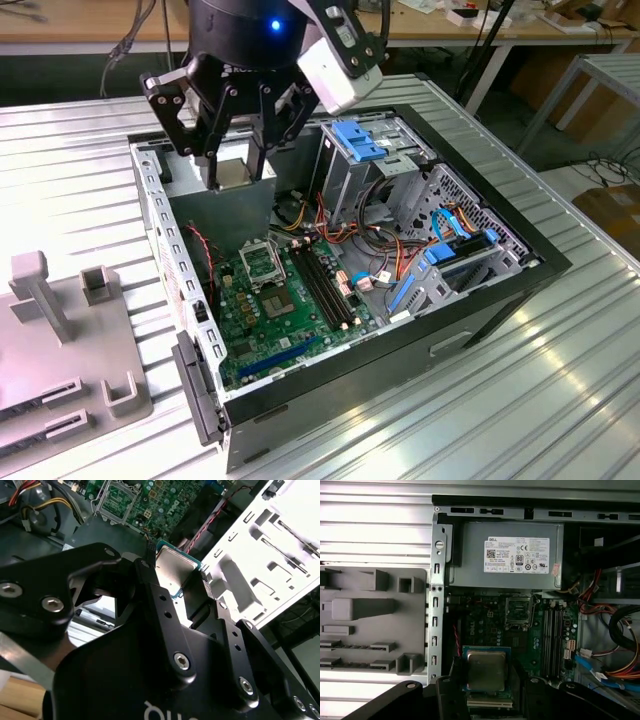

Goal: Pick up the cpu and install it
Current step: 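Pick up the cpu and move it towards the insertion slot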

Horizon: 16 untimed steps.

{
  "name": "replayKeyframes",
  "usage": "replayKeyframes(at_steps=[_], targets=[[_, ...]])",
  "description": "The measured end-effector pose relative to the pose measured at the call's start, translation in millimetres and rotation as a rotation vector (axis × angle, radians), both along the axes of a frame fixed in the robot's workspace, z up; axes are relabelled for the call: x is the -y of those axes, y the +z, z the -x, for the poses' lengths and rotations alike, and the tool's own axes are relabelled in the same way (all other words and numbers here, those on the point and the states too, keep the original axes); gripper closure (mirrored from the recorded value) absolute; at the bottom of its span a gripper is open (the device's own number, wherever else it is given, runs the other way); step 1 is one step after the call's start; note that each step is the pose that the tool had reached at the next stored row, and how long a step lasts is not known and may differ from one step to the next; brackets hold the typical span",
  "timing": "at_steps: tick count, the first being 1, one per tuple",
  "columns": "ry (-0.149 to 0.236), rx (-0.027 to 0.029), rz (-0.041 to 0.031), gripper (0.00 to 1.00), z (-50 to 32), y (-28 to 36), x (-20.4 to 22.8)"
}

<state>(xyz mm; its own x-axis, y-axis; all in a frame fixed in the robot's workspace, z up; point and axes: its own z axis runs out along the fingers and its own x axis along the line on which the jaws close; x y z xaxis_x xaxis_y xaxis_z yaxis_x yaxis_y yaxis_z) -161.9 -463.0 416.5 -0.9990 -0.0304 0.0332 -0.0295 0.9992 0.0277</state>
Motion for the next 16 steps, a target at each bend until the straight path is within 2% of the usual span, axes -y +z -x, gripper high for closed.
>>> replayKeyframes(at_steps=[16], targets=[[0.000, 0.0000, 0.0000, 0.53, -18.1, -0.6, 2.3]])
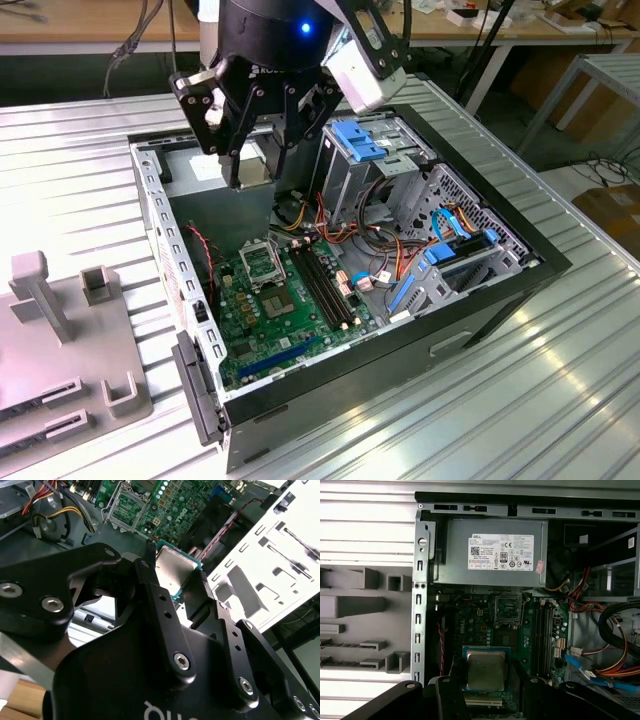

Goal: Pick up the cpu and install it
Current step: 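Pick up the cpu and move it towards the insertion slot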

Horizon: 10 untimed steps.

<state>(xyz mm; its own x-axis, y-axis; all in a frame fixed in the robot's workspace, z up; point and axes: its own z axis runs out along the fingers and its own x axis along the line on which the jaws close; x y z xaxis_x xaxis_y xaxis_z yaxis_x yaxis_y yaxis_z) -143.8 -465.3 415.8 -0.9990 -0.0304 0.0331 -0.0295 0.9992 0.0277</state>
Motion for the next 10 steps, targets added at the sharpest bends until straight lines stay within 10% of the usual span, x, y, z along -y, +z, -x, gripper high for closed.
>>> replayKeyframes(at_steps=[10], targets=[[0.000, 0.0000, 0.0000, 0.53, -10.1, -0.2, 0.6]])
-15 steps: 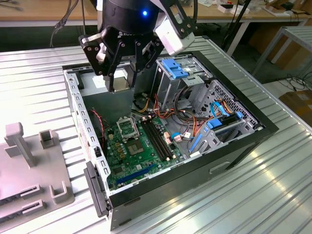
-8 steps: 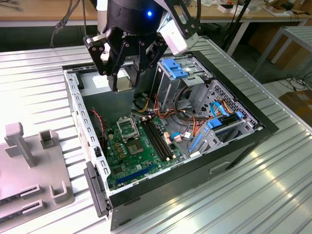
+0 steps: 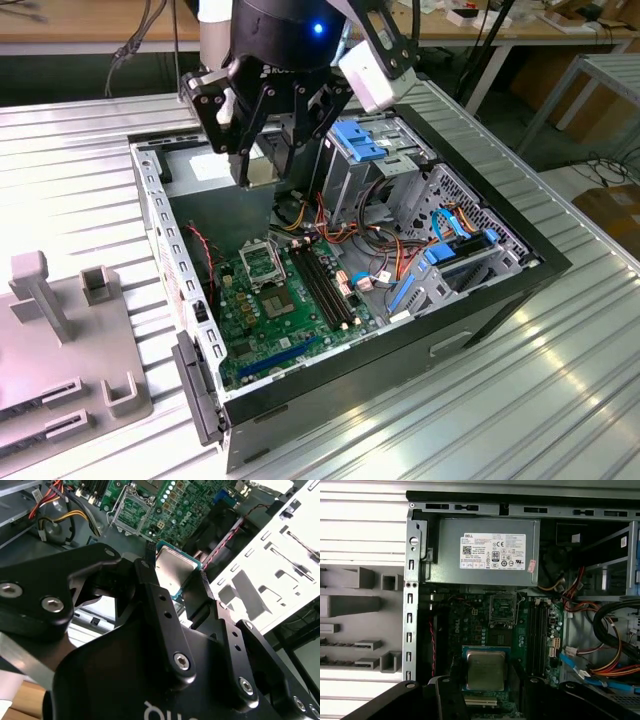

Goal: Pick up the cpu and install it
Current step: 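Pick up the cpu and move it towards the insertion slot, then place the cpu into insertion slot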

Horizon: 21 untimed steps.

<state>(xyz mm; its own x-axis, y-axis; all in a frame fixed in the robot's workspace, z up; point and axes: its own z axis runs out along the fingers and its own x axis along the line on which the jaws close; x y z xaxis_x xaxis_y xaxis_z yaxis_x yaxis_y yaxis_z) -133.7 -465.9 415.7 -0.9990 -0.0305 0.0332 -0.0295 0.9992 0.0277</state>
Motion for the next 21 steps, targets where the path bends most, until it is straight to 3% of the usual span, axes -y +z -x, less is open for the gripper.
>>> replayKeyframes(at_steps=[7, 21], targets=[[0.000, 0.0000, 0.0001, 0.53, -8.9, -0.6, 0.8], [0.000, 0.0000, 0.0018, 0.53, -10.4, -0.8, 1.0]])
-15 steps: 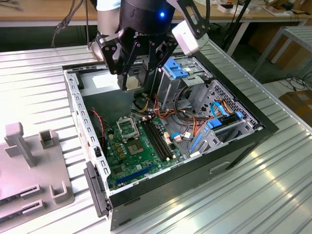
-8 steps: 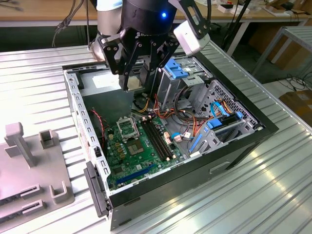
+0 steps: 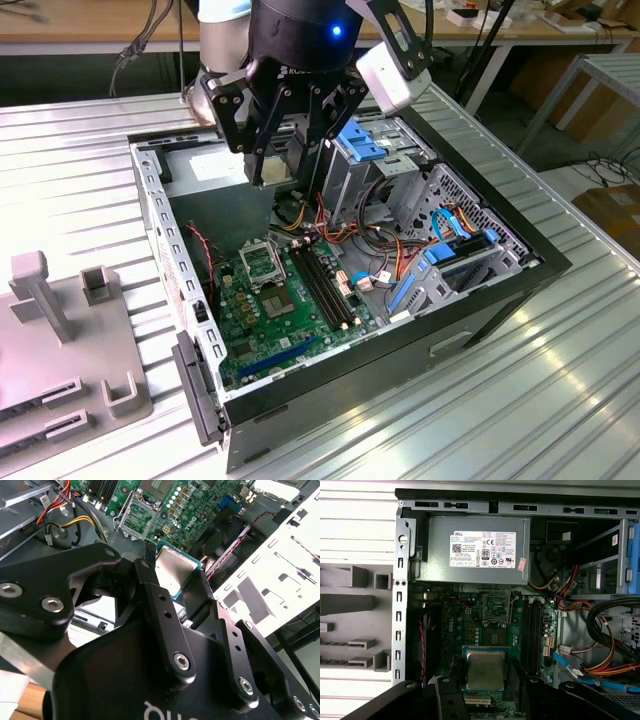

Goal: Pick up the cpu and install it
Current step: 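Place the cpu into insertion slot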

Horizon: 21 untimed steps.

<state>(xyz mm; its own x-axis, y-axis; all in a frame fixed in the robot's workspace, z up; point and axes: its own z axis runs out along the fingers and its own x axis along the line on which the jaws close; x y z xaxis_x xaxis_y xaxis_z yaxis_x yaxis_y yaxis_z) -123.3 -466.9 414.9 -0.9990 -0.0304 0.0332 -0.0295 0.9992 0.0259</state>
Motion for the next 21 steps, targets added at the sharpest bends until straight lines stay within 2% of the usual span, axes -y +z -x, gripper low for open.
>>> replayKeyframes(at_steps=[4, 14, 21], targets=[[0.000, 0.0000, 0.0001, 0.53, 0.0, -0.5, 0.0], [0.000, 0.0000, -0.0008, 0.53, 0.0, -10.1, 1.1], [0.000, 0.0001, -0.0010, 0.53, 0.0, -10.9, 1.2]])
